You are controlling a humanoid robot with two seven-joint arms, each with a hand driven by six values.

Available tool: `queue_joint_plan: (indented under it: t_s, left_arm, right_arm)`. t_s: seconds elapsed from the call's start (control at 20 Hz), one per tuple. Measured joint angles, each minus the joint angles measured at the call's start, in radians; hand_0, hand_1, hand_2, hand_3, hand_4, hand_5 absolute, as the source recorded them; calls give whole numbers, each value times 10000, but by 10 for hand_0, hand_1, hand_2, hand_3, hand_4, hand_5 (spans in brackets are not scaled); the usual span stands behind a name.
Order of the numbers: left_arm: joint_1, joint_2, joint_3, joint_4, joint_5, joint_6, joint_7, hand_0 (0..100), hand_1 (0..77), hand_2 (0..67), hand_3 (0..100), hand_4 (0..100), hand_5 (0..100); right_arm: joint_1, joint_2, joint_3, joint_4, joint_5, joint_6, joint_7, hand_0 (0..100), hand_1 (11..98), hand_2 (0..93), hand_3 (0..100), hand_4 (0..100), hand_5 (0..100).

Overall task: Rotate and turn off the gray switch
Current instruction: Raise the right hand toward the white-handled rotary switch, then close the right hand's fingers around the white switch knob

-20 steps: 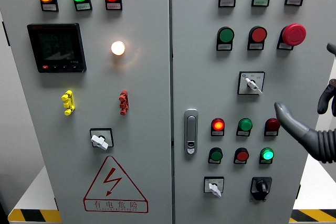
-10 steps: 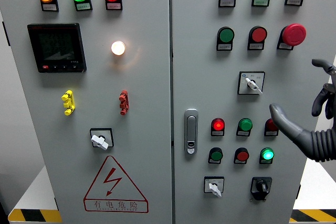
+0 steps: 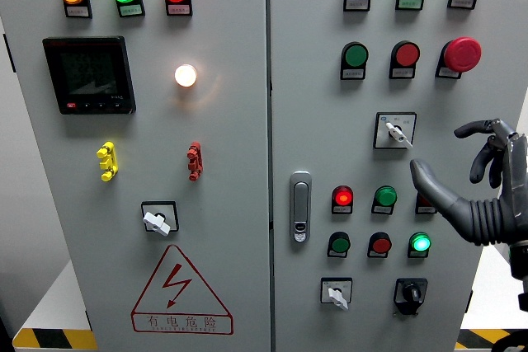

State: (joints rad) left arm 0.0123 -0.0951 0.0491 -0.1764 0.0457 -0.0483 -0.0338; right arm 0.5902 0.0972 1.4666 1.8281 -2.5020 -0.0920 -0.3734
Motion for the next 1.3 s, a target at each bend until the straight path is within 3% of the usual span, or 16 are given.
queue_joint_plan:
  t_s: [0.25, 0.4, 0.9, 1.3]
  left_arm:
    - [-1, -10, 0, 0, -1, 7, 0, 0, 0, 105, 212, 131, 128]
    - [1, -15, 0, 0, -5, 8, 0, 0, 0, 105, 212, 130, 128]
    - [9, -15, 0, 0, -8, 0, 0, 0, 0, 105, 213, 130, 128]
    - [15, -15, 0, 0, -11, 6, 0, 0, 0, 105, 213, 130, 129]
  right_arm:
    - [255, 110, -160, -586, 31, -332, -43, 0, 418, 506, 911, 1000, 952]
    - [477, 124, -193, -916, 31, -438, -42, 0, 421, 463, 919, 1000, 953]
    - [890, 153, -284, -1693, 31, -534, -33, 0, 425, 483, 932, 1000, 953]
    - [1231, 157, -501, -2239, 34, -891, -33, 0, 427, 526, 933, 1000, 953]
